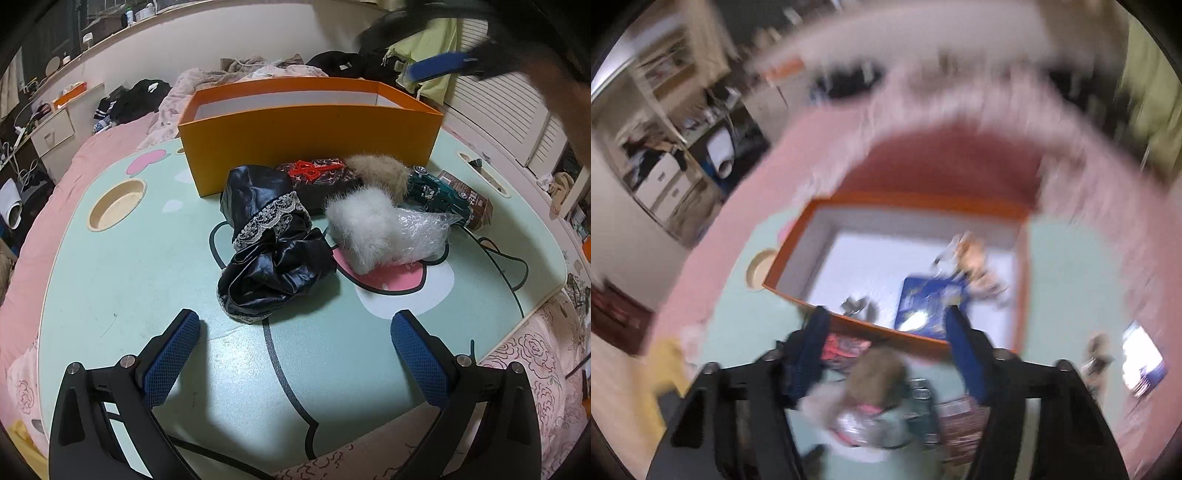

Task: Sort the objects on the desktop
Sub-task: 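Reach the right gripper into the orange box and grasp the blue tin, then lift the blue tin out and lay it beside the pompoms, right gripper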

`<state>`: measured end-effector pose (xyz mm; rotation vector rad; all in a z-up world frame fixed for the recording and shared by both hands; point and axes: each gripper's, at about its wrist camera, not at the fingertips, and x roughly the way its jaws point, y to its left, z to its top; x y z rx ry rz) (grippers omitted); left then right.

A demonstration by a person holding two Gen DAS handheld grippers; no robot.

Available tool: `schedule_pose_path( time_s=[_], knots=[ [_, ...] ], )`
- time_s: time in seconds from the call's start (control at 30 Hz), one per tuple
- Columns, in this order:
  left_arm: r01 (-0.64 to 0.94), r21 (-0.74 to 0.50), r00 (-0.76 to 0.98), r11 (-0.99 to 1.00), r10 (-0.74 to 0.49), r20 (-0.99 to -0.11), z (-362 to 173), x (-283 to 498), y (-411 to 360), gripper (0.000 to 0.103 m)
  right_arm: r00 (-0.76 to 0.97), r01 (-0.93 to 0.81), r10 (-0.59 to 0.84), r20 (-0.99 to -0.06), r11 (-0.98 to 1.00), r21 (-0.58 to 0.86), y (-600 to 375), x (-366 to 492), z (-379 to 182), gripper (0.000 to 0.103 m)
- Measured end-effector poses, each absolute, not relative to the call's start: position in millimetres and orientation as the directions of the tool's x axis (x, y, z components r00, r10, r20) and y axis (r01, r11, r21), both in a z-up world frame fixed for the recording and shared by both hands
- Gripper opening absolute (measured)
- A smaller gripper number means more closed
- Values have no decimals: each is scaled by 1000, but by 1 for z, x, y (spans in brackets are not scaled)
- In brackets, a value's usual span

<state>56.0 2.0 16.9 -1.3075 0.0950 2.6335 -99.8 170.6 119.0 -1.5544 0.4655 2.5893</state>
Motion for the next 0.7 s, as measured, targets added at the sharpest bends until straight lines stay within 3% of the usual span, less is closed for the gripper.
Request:
schedule_pose_path(
  time_s=[0.03, 0.23, 0.3, 0.33, 0.37, 0.47, 0.53, 0.57, 0.7],
  knots=[
    [-206, -31, -590, -978, 150, -794, 17, 56, 2, 103, -408, -253, -78, -909, -948, 195, 173, -115, 111, 49],
    [-207, -34, -595, -978, 153, -789, 18, 57, 1, 103, -184, -323, 28, -983, -946, 34, 183, -171, 73, 50],
    [-207, -35, -596, -978, 154, -788, 18, 58, 1, 103, -129, -326, 35, -991, -945, 9, 184, -180, 59, 55],
    [-207, -35, -596, -978, 155, -788, 18, 57, 0, 103, -104, -325, 40, -994, -946, -4, 185, -181, 53, 65],
    [-207, -35, -596, -978, 154, -788, 17, 57, 0, 103, -105, -316, 58, -993, -948, -22, 186, -183, 49, 70],
    [-207, -33, -596, -978, 153, -788, 17, 57, 1, 103, -73, -287, 141, -987, -951, -114, 181, -193, 36, 75],
    [-206, -34, -596, -978, 153, -789, 17, 56, 1, 103, -63, -257, 211, -975, -948, -188, 174, -193, 27, 73],
    [-207, -34, -596, -978, 153, -788, 17, 57, 0, 103, -85, -247, 216, -973, -950, -190, 172, -193, 28, 67],
    [-207, -34, -597, -978, 154, -787, 18, 57, 1, 103, -117, -226, 171, -978, -964, -142, 168, -189, 28, 67]
  ],
)
